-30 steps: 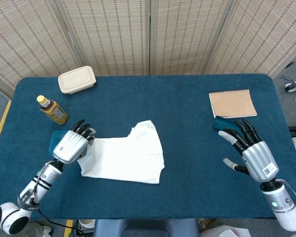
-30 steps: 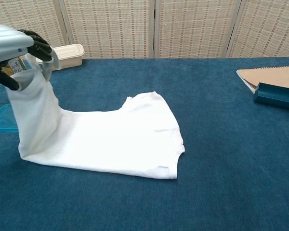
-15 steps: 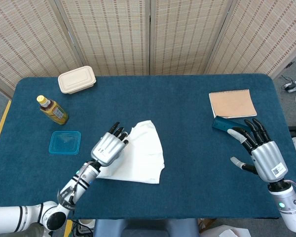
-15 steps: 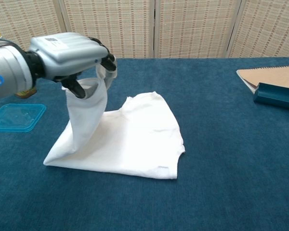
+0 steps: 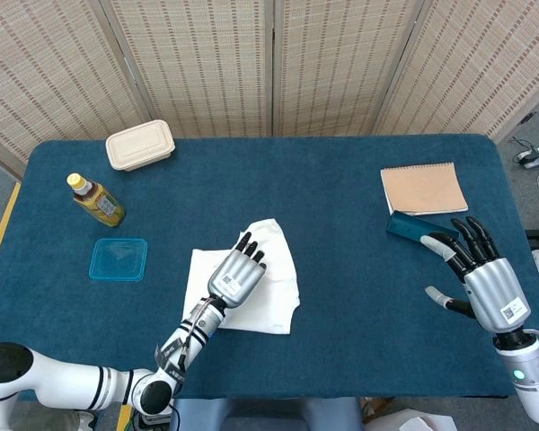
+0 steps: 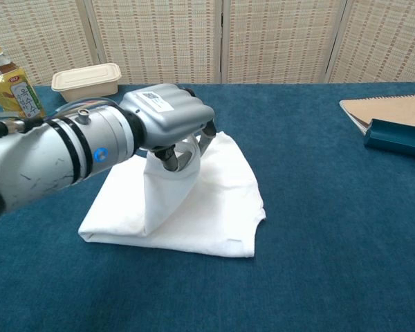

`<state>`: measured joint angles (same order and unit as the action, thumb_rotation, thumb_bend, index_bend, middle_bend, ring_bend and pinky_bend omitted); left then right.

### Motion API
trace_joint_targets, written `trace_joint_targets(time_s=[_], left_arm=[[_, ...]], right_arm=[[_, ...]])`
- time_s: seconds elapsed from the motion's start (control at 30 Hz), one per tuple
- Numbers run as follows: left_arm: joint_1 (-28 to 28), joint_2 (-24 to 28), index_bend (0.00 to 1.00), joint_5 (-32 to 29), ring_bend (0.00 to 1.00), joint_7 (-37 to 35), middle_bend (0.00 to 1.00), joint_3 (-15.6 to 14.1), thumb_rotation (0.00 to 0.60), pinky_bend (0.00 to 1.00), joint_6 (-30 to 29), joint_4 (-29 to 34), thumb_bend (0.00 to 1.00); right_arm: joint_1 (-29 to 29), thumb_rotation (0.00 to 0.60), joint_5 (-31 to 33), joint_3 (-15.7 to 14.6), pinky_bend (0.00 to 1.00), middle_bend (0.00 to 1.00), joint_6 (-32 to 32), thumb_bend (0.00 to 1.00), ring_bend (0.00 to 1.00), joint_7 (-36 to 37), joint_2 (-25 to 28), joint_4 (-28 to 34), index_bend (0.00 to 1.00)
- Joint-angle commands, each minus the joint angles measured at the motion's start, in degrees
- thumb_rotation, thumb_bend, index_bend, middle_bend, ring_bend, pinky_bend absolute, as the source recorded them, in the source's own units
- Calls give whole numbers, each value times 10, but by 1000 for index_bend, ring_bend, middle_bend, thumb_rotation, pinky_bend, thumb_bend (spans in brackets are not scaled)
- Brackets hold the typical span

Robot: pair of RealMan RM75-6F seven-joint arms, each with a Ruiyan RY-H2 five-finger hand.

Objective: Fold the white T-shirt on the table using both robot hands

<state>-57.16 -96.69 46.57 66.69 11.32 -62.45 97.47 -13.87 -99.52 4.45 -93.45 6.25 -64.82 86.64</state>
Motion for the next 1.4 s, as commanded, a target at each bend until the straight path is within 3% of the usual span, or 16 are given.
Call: trace_joint_targets(time_s=[0.03,0.6,0.67,0.73,0.8,0.9,1.0,1.17,1.4], left_arm=[[-15,-19,735,-20,167,12,291,-1,600,56,-9,-14,719],[-64,-90,711,-30,163,13,288,-2,600,48,-16,-71,715],[-66,-97,603,-28,154,9,254,-2,600,45,-20,-77,649],[-66,-104,358,-27,108,6,167,-1,600,34,-28,-80,388],[-66,-111,221,-24,60,3,108,2,600,24,-38,-80,253],[-65,-118,79,-16,27,-6,52,6,600,20,-49,-80,188],[-64,-120,10,-11,23,-8,32,8,600,20,-59,-76,173],[-52,-98,21,0,21,-16,28,4,600,20,-73,-32,173],[3,-11,192,43,23,-95,28,-29,600,20,-87,77,173]], right_arm=[[1,600,0,0,0,235,-1,96,63,1,1,-1,221],[8,600,6,-1,0,235,-1,96,65,8,3,-10,222],[9,600,6,0,0,235,-2,97,65,10,3,-10,222],[10,600,6,-1,0,236,-2,97,65,11,3,-11,222],[10,600,6,-1,0,235,-3,96,65,10,3,-12,222],[11,600,6,0,0,235,-4,97,65,11,3,-12,222],[11,600,5,1,0,235,-6,96,65,11,4,-11,222],[11,600,4,2,0,235,-7,96,65,13,4,-11,222],[12,600,1,1,0,235,-7,96,66,19,1,-17,227]])
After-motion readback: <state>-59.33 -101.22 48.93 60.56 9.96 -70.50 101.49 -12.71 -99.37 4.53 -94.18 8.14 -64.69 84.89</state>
